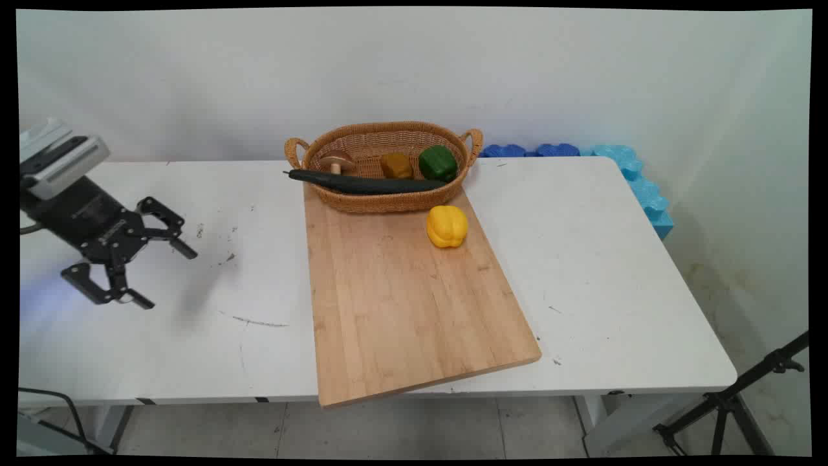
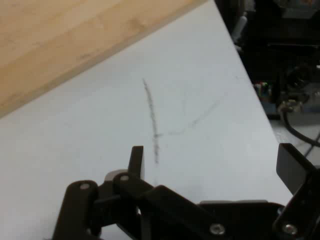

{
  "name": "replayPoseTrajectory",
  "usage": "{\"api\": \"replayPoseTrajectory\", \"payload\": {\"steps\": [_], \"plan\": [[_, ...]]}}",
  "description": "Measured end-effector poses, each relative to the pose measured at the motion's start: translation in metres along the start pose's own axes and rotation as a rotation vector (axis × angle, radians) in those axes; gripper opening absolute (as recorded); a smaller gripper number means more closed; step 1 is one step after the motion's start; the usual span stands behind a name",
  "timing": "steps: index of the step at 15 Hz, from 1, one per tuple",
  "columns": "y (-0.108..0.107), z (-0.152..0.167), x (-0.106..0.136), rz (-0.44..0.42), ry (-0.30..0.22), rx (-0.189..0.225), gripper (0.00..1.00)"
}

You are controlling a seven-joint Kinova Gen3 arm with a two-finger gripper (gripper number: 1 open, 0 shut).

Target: Pick up the cucumber from the vegetable basket

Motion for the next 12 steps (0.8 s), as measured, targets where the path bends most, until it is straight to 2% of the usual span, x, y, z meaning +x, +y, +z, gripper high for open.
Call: {"api": "replayPoseTrajectory", "payload": {"steps": [3,6,12], "plan": [[-0.016,0.007,0.018,-0.049,0.000,0.048,1.00],[-0.041,0.015,0.043,-0.101,-0.002,0.115,1.00],[-0.104,0.036,0.094,-0.197,-0.011,0.267,1.00]]}}
